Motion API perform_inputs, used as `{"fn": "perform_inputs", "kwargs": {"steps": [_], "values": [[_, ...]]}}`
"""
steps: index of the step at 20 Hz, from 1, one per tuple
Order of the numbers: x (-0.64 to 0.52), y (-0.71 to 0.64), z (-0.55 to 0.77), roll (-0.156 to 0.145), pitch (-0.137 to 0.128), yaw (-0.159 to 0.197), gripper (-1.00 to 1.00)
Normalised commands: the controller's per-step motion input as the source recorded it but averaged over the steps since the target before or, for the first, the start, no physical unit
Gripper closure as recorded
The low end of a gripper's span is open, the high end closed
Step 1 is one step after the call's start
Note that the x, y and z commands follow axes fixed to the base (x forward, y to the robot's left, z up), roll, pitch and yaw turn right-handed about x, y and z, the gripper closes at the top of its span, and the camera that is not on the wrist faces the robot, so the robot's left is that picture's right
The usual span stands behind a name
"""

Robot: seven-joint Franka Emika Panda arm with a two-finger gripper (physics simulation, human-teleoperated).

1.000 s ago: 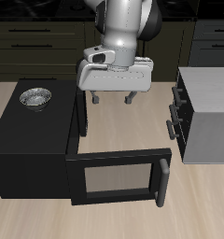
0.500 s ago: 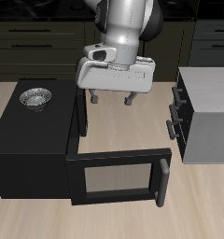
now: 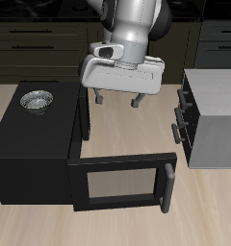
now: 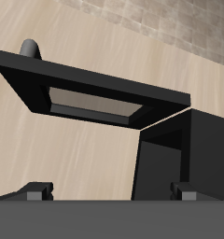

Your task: Close the top and middle drawer of the white cabinet and close the microwave

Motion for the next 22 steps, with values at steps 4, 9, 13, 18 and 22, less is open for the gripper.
{"fn": "perform_inputs", "kwargs": {"steps": [4, 9, 13, 18, 22], "values": [[-0.05, 0.2, 0.07, 0.018, -0.025, 0.05, -1.0], [0.03, 0.11, 0.05, 0.002, -0.014, 0.043, -1.0], [0.12, 0.04, 0.05, -0.007, -0.017, 0.021, -1.0], [0.13, 0.03, 0.08, -0.012, -0.024, 0.034, -1.0], [0.19, 0.02, -0.01, -0.03, -0.012, 0.026, -1.0]]}}
